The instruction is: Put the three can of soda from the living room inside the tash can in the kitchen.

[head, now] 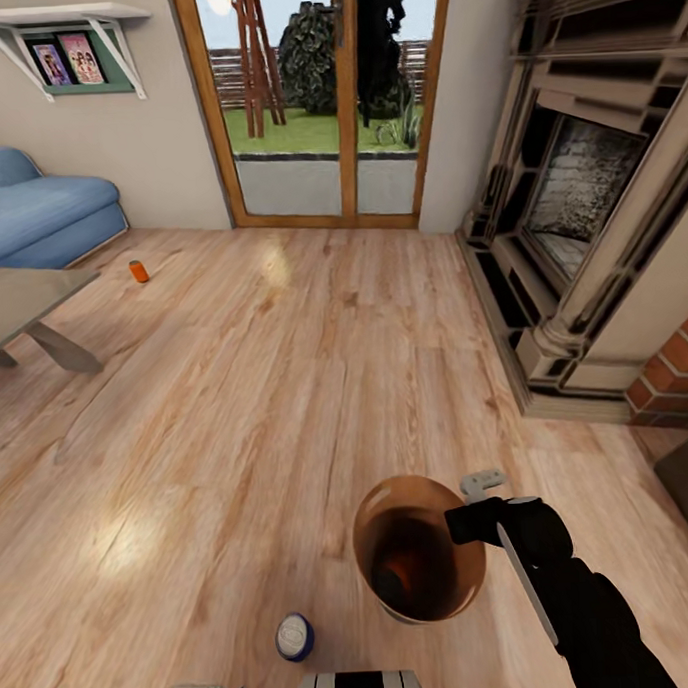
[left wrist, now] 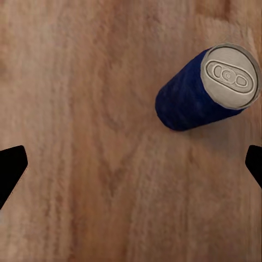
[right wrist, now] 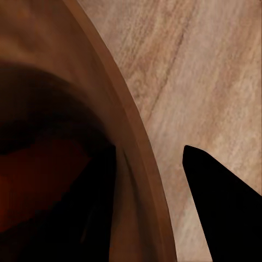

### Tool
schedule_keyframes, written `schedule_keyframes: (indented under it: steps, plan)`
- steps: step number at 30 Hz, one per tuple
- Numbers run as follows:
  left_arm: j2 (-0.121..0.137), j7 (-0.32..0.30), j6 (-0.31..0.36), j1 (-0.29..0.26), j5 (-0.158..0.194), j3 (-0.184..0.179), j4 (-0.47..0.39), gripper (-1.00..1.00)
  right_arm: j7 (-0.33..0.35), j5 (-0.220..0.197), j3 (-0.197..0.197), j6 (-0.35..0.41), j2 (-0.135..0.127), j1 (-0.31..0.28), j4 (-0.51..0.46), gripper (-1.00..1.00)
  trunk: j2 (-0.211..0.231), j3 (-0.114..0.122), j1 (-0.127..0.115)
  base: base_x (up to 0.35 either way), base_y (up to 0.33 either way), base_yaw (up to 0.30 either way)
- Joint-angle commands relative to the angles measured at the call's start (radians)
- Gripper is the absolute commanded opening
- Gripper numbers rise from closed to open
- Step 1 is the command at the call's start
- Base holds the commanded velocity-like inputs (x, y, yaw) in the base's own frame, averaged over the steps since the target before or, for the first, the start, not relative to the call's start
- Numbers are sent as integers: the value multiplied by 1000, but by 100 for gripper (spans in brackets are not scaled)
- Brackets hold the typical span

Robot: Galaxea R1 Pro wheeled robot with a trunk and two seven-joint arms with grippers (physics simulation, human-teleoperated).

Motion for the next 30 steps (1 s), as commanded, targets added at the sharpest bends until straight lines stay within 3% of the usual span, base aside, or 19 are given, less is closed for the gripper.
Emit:
schedule_keyframes:
  steps: [1,10,13,17,26,30]
  plan:
    - [0,0,-2,0,-1,0,0,100,-1,-14,0,1,0,0,0,-100,0,0,0,89,0,38]
    - [0,-1,-3,0,-7,-9,0,100,-1,-14,0,1,0,0,0,-100,0,0,0,94,-64,12]
    - [-1,1,-3,-1,-47,-31,1,100,-1,-14,0,1,1,0,0,-100,0,3,0,49,-235,-47]
    - [-1,1,-3,0,-68,-38,1,100,0,-13,2,1,1,0,0,-100,0,9,0,12,-267,-88]
    - [-1,3,-2,-2,-61,-38,-2,100,-1,-14,2,1,2,0,0,-100,0,15,0,56,-67,-50]
    - [-2,3,5,-30,-62,-38,-17,100,-1,-14,2,1,1,0,0,-100,0,16,0,172,-3,-3]
